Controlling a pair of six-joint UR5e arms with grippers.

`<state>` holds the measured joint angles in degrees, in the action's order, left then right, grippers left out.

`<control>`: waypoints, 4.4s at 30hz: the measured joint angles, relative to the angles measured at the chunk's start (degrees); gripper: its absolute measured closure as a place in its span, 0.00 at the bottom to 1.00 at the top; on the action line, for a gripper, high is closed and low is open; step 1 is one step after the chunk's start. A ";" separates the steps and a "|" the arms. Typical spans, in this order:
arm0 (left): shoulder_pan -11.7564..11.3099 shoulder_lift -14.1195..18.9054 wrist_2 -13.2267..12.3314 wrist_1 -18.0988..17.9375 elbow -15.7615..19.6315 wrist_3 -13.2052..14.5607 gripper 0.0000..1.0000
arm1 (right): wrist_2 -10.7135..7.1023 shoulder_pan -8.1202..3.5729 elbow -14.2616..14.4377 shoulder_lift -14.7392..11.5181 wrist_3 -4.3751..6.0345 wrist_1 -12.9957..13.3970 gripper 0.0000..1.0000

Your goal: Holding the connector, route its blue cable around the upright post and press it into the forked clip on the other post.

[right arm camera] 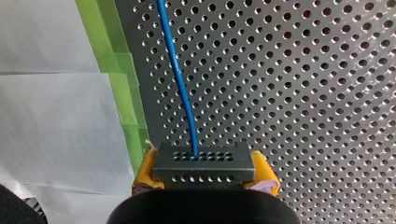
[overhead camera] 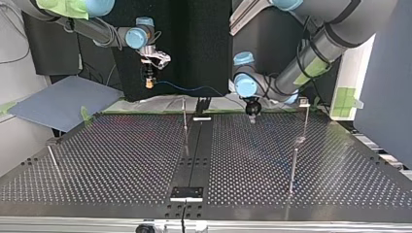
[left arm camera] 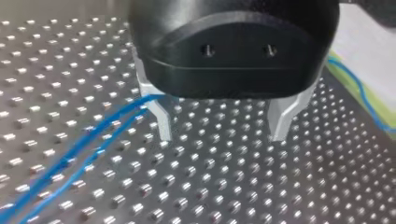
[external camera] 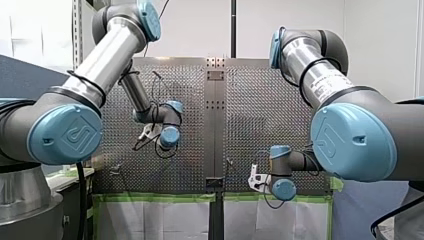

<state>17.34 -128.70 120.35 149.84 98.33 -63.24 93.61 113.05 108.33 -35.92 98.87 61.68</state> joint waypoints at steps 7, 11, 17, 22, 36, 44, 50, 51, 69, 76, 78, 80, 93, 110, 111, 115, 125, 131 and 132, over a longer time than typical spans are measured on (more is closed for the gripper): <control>0.49 -3.24 -0.52 1.02 -0.14 -0.65 0.00 | -0.06 0.02 -0.14 0.00 0.02 -0.09 1.00; 0.87 -3.98 -1.19 1.13 -0.16 -1.10 0.00 | -0.06 0.00 -0.16 0.00 0.02 -0.19 1.00; 1.41 -4.06 -3.39 1.68 -0.18 -2.07 0.00 | -0.02 0.01 -0.17 0.00 0.02 -0.23 1.00; 1.74 -4.06 -5.35 2.18 -0.16 -3.83 0.00 | 0.00 0.06 -0.17 0.00 0.02 -0.24 1.00; 2.33 -4.06 -9.03 3.16 -0.17 -10.69 0.00 | -0.01 0.10 -0.17 0.08 0.02 -0.32 1.00; 2.65 -4.06 -6.47 4.49 -0.15 -10.87 0.00 | -0.01 0.08 -0.16 0.11 0.02 -0.38 1.00; 3.27 -4.06 -3.28 6.27 -0.11 -7.99 0.00 | -0.01 0.08 -0.16 0.15 0.02 -0.41 1.00; 3.37 -4.07 -2.82 6.36 -0.11 -7.66 0.00 | -0.01 0.08 -0.16 0.15 0.02 -0.41 1.00; 5.39 -5.24 -1.27 5.89 -0.11 -5.60 0.00 | 0.00 0.07 -0.16 0.25 0.02 -0.35 1.00; 5.47 -8.14 -1.36 5.21 -1.59 -4.39 0.00 | 0.00 0.08 -0.13 0.28 0.02 -0.43 1.00; 5.34 -9.19 -1.39 4.71 -1.94 -4.38 0.00 | 0.00 0.09 -0.13 0.28 0.02 -0.40 1.00; 5.24 -10.03 -1.44 4.39 -2.14 -4.43 0.00 | 0.00 0.10 -0.15 0.30 0.02 -0.33 1.00; 5.03 -11.54 -3.36 3.29 -2.77 -4.58 0.00 | 0.00 0.11 -0.18 0.40 0.02 -0.24 1.00; 7.81 -17.91 -8.41 1.75 -7.62 -10.05 0.00 | -0.18 0.11 -0.17 0.44 0.01 -0.22 1.00; 7.90 -17.95 -8.44 1.77 -7.63 -10.23 0.00 | -0.22 0.11 -0.18 0.44 0.02 -0.25 1.00; 8.35 -17.98 -8.57 1.82 -7.64 -10.71 0.00 | -0.25 0.11 -0.18 0.44 0.02 -0.28 1.00; 10.10 -18.02 -9.54 1.64 -7.66 -11.55 0.00 | -0.70 0.19 -0.18 0.44 0.02 -0.28 1.00; 11.81 -18.01 -11.34 1.50 -7.66 -13.77 0.00 | -1.44 0.14 -0.18 0.44 0.02 -0.16 1.00; 12.01 -18.00 -11.60 1.48 -7.66 -14.21 0.00 | -1.49 0.14 -0.18 0.44 0.02 -0.15 1.00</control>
<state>29.36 -146.70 108.75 151.32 90.67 -77.45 92.12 113.19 108.16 -35.48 98.89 61.53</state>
